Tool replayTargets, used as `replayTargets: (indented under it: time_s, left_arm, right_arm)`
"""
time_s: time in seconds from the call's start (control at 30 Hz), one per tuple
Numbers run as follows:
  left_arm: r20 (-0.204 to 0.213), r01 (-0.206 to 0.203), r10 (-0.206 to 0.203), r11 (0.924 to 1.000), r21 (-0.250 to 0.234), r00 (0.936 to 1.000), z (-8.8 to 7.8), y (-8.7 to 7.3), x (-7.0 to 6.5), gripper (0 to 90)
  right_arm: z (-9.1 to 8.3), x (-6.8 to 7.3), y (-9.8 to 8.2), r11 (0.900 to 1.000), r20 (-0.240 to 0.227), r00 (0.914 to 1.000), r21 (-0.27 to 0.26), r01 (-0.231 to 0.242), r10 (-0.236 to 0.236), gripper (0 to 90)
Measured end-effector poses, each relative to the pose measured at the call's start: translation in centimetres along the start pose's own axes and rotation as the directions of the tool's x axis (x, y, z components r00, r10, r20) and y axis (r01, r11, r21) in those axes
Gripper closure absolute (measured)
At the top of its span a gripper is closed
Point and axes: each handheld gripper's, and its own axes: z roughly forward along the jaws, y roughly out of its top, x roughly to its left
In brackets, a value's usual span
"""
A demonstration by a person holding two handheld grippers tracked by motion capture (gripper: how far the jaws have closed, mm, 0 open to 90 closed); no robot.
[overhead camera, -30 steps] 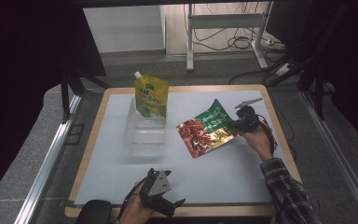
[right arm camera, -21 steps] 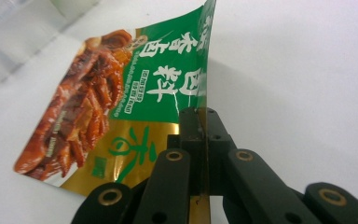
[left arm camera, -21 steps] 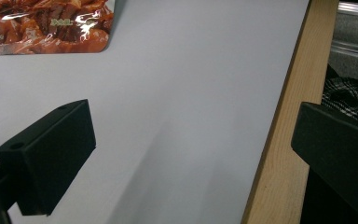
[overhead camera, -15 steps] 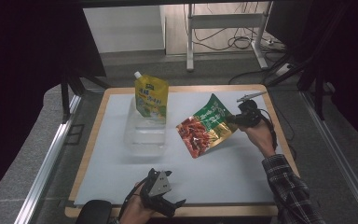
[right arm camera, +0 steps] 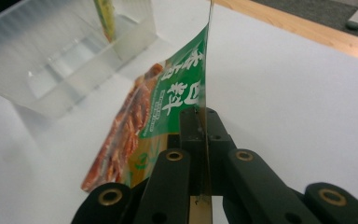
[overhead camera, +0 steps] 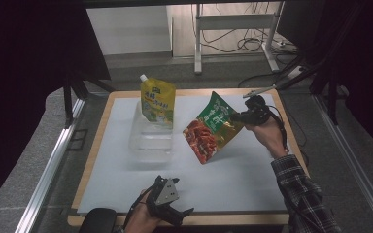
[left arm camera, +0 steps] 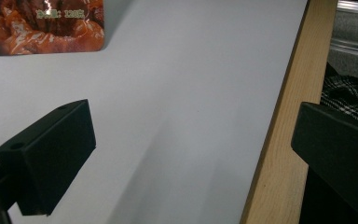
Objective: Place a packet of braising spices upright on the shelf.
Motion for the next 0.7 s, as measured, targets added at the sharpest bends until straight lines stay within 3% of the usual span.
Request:
replayTargets:
  time_s: [0.7]
  left_arm:
    - [0.007,-0.009,0.009,1.0000,0.000,0.9999,0.1,0.1,-0.2,0.0]
  right_arm:
    - [-0.9,3.7,4.3,0.995,-0.023,0.9948,-0.009,0.099,-0.099,89.3]
